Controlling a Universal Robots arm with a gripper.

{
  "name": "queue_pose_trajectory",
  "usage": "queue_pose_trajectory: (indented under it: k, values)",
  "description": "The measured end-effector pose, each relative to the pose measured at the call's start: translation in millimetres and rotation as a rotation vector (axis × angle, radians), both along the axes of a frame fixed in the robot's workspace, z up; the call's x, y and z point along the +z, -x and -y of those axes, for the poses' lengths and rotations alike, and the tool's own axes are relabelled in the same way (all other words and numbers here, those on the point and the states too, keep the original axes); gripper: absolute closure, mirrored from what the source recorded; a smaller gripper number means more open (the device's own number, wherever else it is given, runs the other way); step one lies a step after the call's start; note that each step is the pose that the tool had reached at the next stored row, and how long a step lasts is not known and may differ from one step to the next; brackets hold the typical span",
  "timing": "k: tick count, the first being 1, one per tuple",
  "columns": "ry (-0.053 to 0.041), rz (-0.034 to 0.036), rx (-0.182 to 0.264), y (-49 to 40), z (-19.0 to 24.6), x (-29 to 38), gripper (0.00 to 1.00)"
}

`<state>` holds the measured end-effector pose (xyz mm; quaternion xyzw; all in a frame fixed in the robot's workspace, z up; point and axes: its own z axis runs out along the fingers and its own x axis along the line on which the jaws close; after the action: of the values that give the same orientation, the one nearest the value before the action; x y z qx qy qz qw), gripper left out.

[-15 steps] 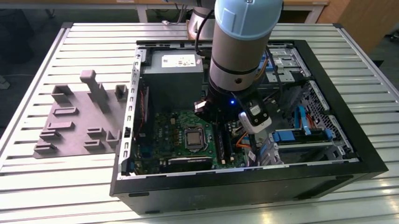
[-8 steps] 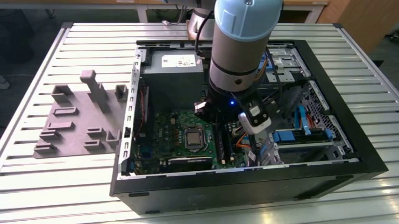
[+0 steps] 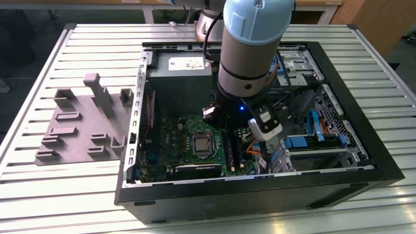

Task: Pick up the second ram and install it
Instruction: 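Insert the second ram into the second slot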

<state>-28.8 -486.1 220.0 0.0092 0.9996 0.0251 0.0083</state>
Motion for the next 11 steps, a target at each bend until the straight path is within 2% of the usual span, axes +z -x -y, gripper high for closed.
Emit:
queue_pose_trajectory:
  k: [11]
  values:
    - [-0.0005,0.0001,0.000,0.0,-0.1,-2.5,0.88]
